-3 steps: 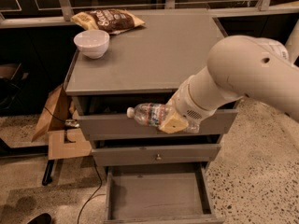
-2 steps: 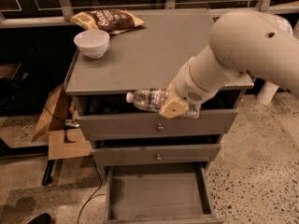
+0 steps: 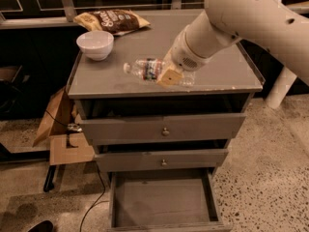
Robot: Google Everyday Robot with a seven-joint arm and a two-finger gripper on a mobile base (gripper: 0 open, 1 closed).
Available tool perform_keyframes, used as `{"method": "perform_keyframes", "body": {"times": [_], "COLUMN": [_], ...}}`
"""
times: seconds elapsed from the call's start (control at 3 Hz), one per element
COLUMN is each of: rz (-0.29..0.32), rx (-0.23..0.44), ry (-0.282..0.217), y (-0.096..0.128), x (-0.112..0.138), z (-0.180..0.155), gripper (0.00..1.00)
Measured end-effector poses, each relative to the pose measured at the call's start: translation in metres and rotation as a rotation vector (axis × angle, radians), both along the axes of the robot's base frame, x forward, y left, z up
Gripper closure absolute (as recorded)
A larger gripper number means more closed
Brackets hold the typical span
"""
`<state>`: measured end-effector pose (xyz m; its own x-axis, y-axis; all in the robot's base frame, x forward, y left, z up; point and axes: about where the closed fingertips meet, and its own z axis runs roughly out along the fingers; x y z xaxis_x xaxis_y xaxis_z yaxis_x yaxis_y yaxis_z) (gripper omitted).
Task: Pick water bottle from bottom drawer and place on counter
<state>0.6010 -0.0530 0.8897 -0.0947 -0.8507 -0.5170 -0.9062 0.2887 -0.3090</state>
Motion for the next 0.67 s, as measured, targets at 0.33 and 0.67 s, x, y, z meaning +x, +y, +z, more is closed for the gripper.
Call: {"method": "perform_keyframes", "body": {"times": [0.33, 0.67], "rz": [0.024, 0.046], "rx": [0.016, 0.030], "ry": [-0.034, -0.062], "y": [0.015, 0.029], "x": [0.031, 0.054], "z": [-0.001, -0.003], "gripper": [1.00, 1.00]}}
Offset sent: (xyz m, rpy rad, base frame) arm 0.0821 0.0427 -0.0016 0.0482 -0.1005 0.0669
